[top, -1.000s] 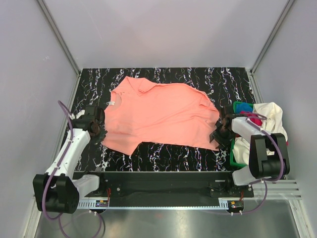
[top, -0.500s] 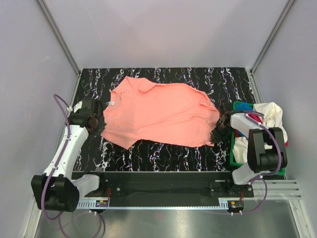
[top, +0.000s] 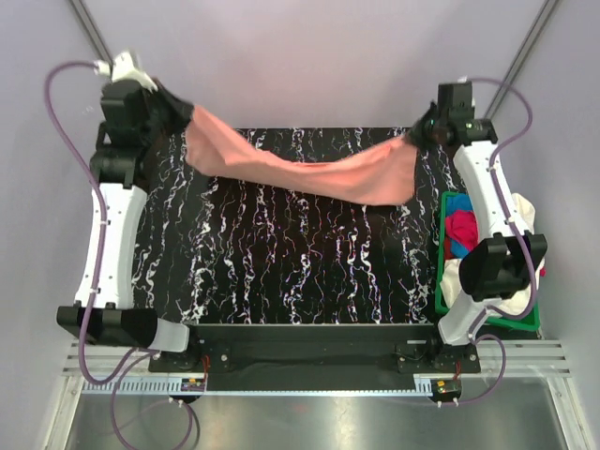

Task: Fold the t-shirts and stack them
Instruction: Flatten the tshirt out

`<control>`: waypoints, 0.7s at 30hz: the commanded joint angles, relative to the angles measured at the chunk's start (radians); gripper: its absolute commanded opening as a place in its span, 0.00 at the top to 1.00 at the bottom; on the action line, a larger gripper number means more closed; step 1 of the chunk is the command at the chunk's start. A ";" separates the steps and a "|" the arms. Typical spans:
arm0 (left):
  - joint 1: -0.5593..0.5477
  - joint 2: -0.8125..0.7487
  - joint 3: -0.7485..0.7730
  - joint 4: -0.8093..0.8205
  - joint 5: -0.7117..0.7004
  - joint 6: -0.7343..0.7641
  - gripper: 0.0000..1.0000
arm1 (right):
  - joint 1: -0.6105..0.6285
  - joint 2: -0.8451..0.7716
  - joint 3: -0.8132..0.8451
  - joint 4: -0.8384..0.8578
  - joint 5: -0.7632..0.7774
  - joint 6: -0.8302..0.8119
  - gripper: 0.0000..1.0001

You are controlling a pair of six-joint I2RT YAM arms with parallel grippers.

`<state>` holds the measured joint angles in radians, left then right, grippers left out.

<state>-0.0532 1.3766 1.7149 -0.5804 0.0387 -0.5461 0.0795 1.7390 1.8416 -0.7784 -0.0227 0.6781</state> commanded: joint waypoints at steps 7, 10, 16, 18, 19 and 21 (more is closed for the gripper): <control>0.032 0.112 0.595 0.261 0.141 0.212 1.00 | 0.002 0.102 0.691 -0.118 -0.020 -0.114 1.00; 0.033 0.035 0.553 0.353 0.124 0.238 1.00 | 0.003 -0.045 0.578 0.016 -0.034 -0.115 1.00; 0.033 -0.019 0.578 0.458 0.063 0.299 1.00 | 0.003 -0.182 0.390 0.205 -0.029 -0.101 1.00; 0.033 0.008 0.597 0.479 0.030 0.314 1.00 | 0.002 -0.165 0.409 0.237 -0.034 -0.098 1.00; 0.033 0.048 0.639 0.481 0.017 0.334 1.00 | 0.002 -0.130 0.427 0.238 -0.034 -0.095 1.00; 0.038 0.091 0.687 0.493 0.007 0.350 1.00 | 0.003 -0.079 0.508 0.240 -0.046 -0.092 1.00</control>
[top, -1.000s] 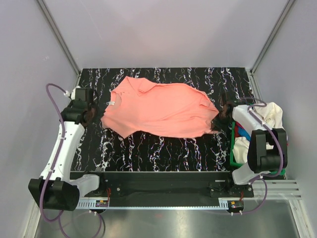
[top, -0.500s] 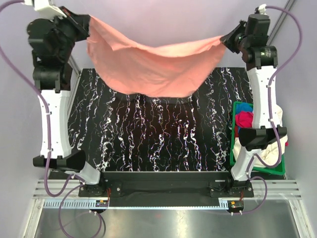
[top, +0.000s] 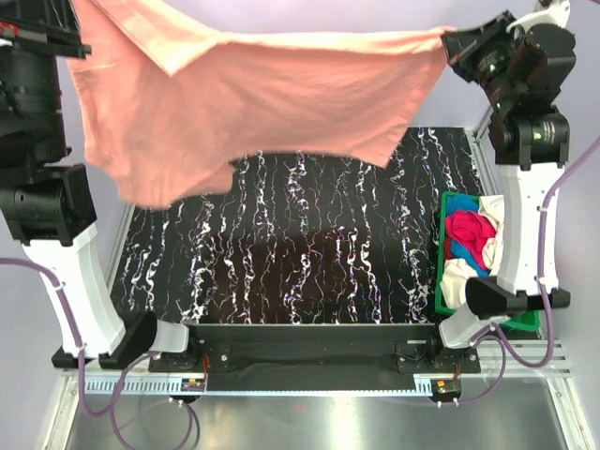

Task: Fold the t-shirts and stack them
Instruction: Flatten the tshirt out

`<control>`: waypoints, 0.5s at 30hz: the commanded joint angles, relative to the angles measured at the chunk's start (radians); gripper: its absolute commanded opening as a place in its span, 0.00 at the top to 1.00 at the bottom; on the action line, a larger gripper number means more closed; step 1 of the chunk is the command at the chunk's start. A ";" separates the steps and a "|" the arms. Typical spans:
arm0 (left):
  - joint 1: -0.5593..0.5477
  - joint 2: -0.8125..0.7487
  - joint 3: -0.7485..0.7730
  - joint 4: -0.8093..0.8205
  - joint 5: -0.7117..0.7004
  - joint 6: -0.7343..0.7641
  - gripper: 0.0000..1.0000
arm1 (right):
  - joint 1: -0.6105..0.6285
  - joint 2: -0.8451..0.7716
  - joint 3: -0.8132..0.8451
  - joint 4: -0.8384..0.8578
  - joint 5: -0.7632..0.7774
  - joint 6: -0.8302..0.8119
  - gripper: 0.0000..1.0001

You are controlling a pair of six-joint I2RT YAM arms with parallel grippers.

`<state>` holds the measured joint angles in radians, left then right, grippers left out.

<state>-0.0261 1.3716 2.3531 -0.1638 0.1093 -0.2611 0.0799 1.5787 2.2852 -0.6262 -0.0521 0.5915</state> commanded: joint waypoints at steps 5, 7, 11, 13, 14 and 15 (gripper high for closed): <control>0.049 0.262 0.182 0.161 -0.059 0.027 1.00 | 0.001 0.249 0.230 0.134 -0.038 0.036 1.00; 0.077 0.341 0.240 0.207 -0.034 -0.036 1.00 | 0.001 0.332 0.295 0.138 -0.046 0.044 1.00; 0.106 0.444 0.287 0.349 -0.025 -0.118 1.00 | 0.000 0.440 0.441 0.169 -0.045 0.068 1.00; 0.127 0.484 0.291 0.385 -0.031 -0.161 1.00 | 0.000 0.464 0.447 0.210 -0.025 0.080 1.00; 0.135 0.495 0.291 0.411 -0.034 -0.170 1.00 | 0.000 0.469 0.448 0.223 -0.020 0.091 1.00; 0.153 0.504 0.291 0.417 -0.036 -0.182 1.00 | -0.002 0.474 0.450 0.236 -0.011 0.097 1.00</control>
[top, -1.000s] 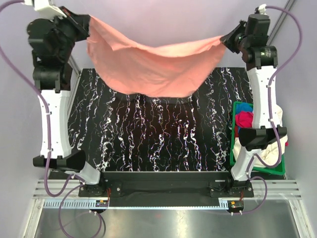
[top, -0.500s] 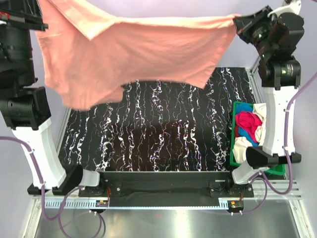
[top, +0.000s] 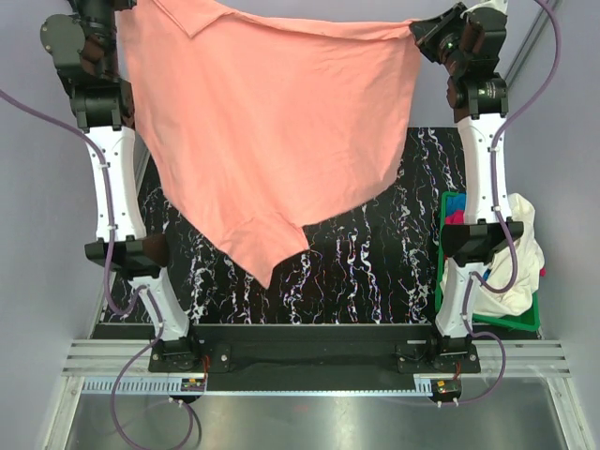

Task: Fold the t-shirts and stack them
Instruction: Flatten the tshirt out

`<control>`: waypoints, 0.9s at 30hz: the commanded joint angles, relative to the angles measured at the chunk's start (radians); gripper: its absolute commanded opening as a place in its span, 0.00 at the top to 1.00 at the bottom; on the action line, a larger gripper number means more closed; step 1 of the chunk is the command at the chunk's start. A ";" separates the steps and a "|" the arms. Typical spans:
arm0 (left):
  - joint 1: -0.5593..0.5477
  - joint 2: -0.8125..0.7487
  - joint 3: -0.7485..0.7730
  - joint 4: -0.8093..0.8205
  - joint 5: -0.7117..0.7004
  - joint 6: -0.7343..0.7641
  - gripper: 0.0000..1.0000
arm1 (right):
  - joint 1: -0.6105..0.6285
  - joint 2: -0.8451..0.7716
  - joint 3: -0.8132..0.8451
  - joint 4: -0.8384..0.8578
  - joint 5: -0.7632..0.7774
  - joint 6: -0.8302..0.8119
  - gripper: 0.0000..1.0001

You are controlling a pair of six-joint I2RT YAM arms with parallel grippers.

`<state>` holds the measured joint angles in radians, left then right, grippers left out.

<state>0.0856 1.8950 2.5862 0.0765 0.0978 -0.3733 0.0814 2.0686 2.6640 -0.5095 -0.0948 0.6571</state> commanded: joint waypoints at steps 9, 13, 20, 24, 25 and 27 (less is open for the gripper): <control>0.137 -0.036 0.022 0.190 0.022 -0.159 1.00 | -0.014 -0.028 0.056 0.097 0.026 0.025 1.00; 0.158 -0.095 -0.026 0.181 0.071 -0.177 1.00 | -0.014 -0.060 0.011 0.063 -0.012 0.038 1.00; 0.161 -0.383 -0.424 0.124 0.143 -0.208 1.00 | -0.002 -0.221 -0.263 -0.004 -0.130 0.062 1.00; 0.160 -0.696 -0.842 -0.120 -0.042 -0.236 1.00 | 0.018 -0.332 -0.498 -0.063 -0.239 0.084 1.00; 0.154 -0.742 -0.916 -0.173 -0.119 -0.242 1.00 | 0.040 -0.352 -0.595 -0.079 -0.262 0.081 1.00; 0.074 -0.869 -1.123 -0.321 -0.255 -0.236 1.00 | 0.067 -0.386 -0.686 -0.173 -0.295 0.041 1.00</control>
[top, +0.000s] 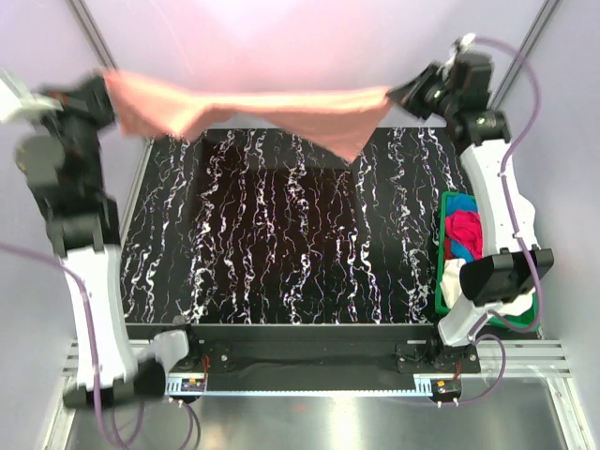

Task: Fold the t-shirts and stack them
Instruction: Flatten the tshirt out

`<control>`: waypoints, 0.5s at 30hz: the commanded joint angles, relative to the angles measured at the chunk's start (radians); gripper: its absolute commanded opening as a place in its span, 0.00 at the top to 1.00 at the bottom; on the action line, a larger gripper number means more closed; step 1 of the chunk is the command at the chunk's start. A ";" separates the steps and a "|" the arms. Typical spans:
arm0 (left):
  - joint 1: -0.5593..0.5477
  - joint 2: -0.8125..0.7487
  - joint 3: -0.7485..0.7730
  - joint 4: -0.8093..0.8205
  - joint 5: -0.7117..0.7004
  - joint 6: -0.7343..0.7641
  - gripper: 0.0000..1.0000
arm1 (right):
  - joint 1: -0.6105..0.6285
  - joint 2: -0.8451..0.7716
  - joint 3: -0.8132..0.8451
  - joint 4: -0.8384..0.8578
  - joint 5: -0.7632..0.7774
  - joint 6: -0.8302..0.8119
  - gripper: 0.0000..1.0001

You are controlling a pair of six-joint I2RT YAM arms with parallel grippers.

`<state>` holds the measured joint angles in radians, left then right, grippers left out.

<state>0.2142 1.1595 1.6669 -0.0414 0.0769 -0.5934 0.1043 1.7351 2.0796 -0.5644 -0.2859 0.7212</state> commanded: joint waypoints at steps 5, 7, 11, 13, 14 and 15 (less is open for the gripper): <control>-0.179 -0.334 -0.574 -0.454 -0.517 -0.130 1.00 | 0.107 -0.128 -0.461 -0.236 -0.189 -0.110 1.00; -0.197 -0.408 -0.685 -0.567 -0.593 -0.276 1.00 | 0.123 -0.137 -0.611 -0.259 -0.193 -0.146 1.00; -0.207 -0.512 -0.811 -0.839 -0.582 -0.428 0.95 | 0.149 -0.193 -0.860 -0.230 -0.196 -0.190 1.00; -0.208 -0.573 -0.881 -0.937 -0.582 -0.502 0.92 | 0.150 -0.233 -0.976 -0.213 -0.196 -0.187 1.00; -0.208 -0.586 -0.903 -0.960 -0.583 -0.525 0.91 | 0.153 -0.246 -1.009 -0.198 -0.199 -0.184 1.00; -0.208 -0.602 -0.939 -1.003 -0.582 -0.558 0.91 | 0.152 -0.265 -1.064 -0.190 -0.199 -0.180 1.00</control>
<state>0.0078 0.6247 0.7650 -0.8845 -0.4278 -0.9886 0.2508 1.5871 1.0847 -0.7792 -0.4454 0.5724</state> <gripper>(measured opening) 0.084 0.019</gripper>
